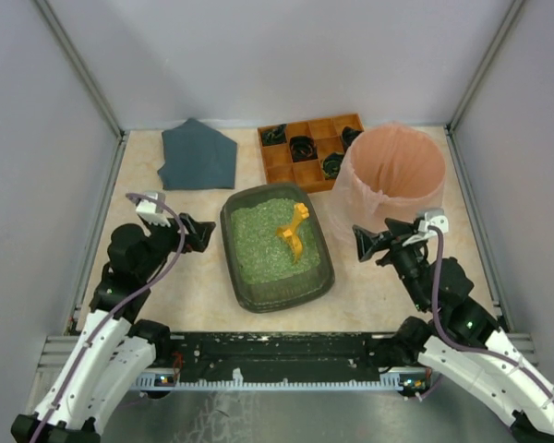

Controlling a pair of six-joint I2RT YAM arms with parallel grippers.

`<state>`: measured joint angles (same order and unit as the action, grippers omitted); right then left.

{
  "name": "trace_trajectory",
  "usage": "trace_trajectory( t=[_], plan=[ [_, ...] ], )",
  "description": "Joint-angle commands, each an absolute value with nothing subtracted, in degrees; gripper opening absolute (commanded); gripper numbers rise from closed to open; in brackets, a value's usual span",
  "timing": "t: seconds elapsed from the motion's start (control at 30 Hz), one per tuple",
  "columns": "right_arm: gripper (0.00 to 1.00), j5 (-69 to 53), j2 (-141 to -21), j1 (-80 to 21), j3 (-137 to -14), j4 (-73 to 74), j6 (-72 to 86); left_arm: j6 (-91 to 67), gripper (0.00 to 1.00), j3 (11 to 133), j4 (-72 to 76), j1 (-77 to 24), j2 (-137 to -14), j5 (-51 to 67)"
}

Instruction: Clean the litter box

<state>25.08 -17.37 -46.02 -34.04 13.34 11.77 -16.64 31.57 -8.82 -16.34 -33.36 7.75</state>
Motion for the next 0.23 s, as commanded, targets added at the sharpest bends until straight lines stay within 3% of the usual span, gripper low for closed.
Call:
trace_trajectory(
  t=[0.0,0.2],
  plan=[
    [0.81,29.03,-15.93,-46.58,-33.57,13.40,14.19,-17.17,1.00,30.80,-7.60,-16.08,-30.96,5.15],
    [0.82,28.08,-16.60,-46.58,-32.79,12.81,14.31,-17.10,1.00,31.02,-8.25,-16.08,-30.64,6.43]
  ],
)
